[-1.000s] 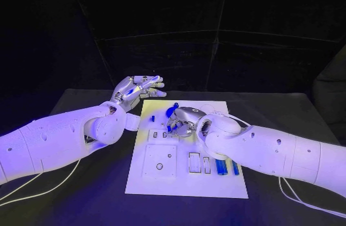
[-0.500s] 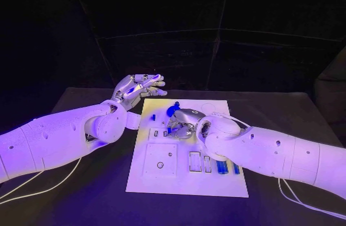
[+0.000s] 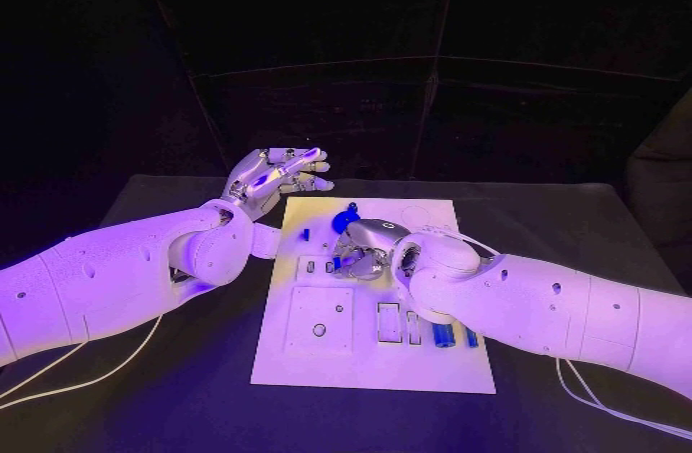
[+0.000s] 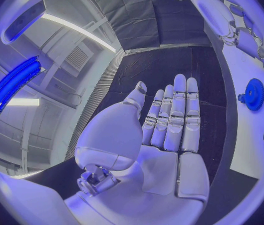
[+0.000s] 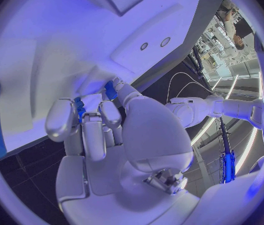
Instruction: Assemble the parts on the task board
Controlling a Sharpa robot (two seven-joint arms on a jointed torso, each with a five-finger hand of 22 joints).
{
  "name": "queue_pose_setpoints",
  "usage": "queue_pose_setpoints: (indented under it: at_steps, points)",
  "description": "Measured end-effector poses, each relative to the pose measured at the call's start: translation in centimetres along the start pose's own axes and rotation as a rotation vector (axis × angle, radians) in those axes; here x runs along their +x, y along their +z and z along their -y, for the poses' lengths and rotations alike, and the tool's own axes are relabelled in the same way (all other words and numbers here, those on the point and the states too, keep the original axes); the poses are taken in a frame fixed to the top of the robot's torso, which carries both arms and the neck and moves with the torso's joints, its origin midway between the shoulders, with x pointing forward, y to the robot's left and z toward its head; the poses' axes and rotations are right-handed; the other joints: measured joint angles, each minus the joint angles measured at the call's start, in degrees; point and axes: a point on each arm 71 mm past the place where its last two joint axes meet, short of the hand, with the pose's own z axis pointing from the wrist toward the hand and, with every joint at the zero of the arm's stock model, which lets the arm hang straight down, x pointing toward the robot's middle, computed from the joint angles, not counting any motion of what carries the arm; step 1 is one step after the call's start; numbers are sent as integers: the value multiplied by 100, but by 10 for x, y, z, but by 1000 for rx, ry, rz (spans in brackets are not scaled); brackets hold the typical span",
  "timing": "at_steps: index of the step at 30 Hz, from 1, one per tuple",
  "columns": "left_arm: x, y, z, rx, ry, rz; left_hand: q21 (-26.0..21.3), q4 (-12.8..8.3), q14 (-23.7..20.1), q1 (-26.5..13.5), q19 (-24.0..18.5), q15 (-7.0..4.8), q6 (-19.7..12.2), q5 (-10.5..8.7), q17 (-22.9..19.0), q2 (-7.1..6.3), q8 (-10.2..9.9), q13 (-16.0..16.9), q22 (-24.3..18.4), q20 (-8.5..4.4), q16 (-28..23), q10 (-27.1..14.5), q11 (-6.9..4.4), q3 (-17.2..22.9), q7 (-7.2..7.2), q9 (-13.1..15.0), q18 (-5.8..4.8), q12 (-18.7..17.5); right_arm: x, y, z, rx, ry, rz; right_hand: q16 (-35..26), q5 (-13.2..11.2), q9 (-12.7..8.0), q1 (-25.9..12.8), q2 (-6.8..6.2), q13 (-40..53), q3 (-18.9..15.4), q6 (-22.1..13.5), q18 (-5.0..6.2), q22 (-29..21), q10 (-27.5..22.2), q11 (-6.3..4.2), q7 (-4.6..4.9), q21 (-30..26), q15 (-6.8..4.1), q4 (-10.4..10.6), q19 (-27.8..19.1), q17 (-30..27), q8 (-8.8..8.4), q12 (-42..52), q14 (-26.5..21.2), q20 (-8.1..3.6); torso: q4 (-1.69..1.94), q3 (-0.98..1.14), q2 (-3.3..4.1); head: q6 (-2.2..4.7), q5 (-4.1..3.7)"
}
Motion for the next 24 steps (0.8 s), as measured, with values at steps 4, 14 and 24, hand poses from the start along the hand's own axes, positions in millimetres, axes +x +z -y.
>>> queue_pose_setpoints:
  at_steps: [4,14,24]
  points:
    - [0,0,0,0,0,0,0,0,0,0,0,0,0,0,0,0,0,0,0,0,0,0,0,0,0,0,0,0,0,0,-1,1,-4,1,0,0,-6,-31,-30,-15,4,-37,0,-6,-42,0,25,0,0,-3,0,0,-1,0,0,0,0,1,0,-1,-8]
    - [0,0,0,0,0,0,-22,0,0,0,0,0,0,0,5,0,0,0,-7,0,0,0,0,0,0,0,0,0,0,-1,0,13,-12,7,-25,46,-62,-205,-205,-120,-29,-285,0,-82,-103,62,96,-24,21,30,-41,0,-137,-105,-21,41,4,0,0,3,-17]
    - [0,0,0,-1,-1,-2,-22,0,0,0,0,0,0,0,5,0,0,0,-6,0,0,0,0,0,0,0,0,0,2,-1,-1,23,-9,17,-53,22,-68,-286,-286,-232,-112,-594,0,-172,-226,141,162,-89,64,112,-82,0,-243,-221,-20,83,7,0,0,10,-21]
